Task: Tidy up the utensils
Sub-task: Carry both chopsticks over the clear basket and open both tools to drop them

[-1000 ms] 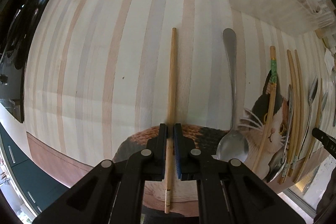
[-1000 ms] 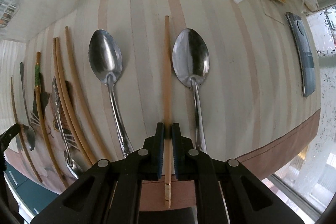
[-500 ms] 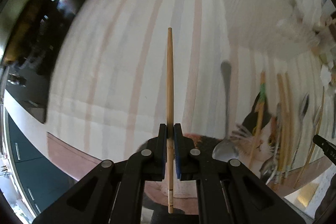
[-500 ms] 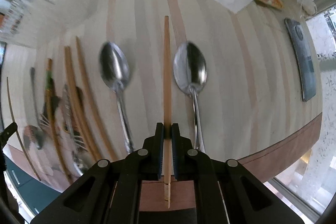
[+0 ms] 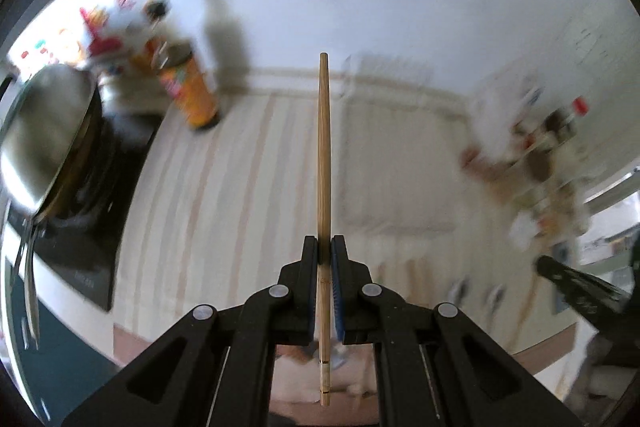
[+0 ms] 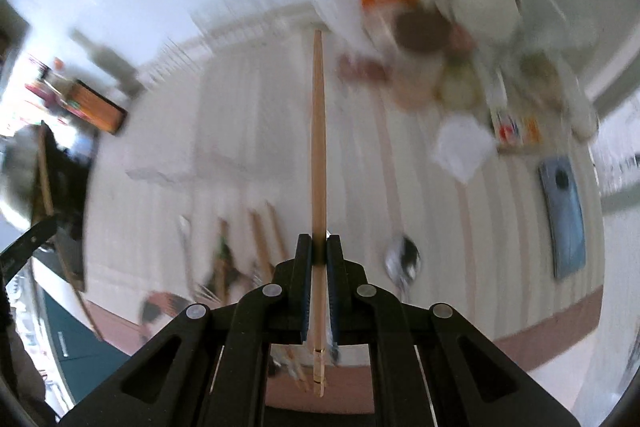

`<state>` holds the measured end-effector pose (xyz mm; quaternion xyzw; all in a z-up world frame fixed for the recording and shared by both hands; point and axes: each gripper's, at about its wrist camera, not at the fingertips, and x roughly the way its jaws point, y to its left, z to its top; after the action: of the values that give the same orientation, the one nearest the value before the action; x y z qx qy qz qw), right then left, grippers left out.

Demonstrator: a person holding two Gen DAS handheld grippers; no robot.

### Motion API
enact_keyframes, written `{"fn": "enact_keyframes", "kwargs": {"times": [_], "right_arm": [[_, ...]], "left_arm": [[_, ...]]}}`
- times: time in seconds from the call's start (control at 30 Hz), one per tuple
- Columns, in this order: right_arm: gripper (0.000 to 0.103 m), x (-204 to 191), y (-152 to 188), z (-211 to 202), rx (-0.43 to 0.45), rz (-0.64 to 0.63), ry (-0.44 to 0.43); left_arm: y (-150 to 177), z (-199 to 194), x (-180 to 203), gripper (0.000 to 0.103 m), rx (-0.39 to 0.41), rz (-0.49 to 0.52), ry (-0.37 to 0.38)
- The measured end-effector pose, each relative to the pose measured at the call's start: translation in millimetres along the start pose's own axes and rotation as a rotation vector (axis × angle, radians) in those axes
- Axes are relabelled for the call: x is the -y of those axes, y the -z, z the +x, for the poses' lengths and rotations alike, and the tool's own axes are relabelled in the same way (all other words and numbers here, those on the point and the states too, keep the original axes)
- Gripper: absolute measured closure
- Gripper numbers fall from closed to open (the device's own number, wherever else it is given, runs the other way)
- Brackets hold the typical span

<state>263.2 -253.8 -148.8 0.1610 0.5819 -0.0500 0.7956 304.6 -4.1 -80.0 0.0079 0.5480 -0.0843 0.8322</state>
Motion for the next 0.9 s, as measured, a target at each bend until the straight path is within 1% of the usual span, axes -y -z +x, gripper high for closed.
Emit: {"fn": "enact_keyframes", "kwargs": {"times": [0.1,0.23,0.37,0.4,0.43,0.53,0.6,0.63,0.67,0.73,0.8,0.87,0.9], "right_arm": [[0.096,-24,-25,-13,0.038,-0.024,-0.043],[0.096,-51,-70,-15,0.061,-0.049,-0.077],[0.096,-71,-115,3,0.051,-0.047,-0.086],[0.096,-75,-125,10,0.043,-0.044,-0.084],[0.096,-80,-136,18,0.035,-0.044,-0.081],[0.096,-84,-155,39,0.011,-0.025,-0.074],[0.096,-86,-162,53,-0.008,-0.018,-0.071],[0.096,-86,-164,60,-0.019,-0.014,-0.063],[0.096,-87,-165,65,-0.025,-0.018,-0.057],[0.096,-88,-168,77,-0.041,-0.026,-0.047],[0.094,-90,-170,92,-0.093,-0.035,-0.046],[0.086,-90,-168,98,-0.107,-0.052,-0.027],[0.071,-88,-166,97,-0.099,-0.052,-0.028]], "left_arm": [[-34,-6,17,0.099,0.004,0.015,0.065],[-77,8,30,0.099,-0.023,0.019,0.103],[-117,46,33,0.099,-0.107,-0.016,0.141],[-125,58,31,0.099,-0.133,-0.045,0.147],[-128,69,30,0.099,-0.156,-0.062,0.171],[-139,98,26,0.099,-0.208,-0.108,0.196],[-142,112,27,0.099,-0.223,-0.109,0.178],[-144,118,27,0.099,-0.232,-0.105,0.184],[-145,127,29,0.098,-0.256,-0.099,0.19],[-144,136,29,0.097,-0.286,-0.088,0.167],[-141,137,28,0.097,-0.284,-0.076,0.142],[-137,131,24,0.094,-0.257,-0.05,0.094],[-135,127,22,0.09,-0.241,-0.038,0.06]]}}
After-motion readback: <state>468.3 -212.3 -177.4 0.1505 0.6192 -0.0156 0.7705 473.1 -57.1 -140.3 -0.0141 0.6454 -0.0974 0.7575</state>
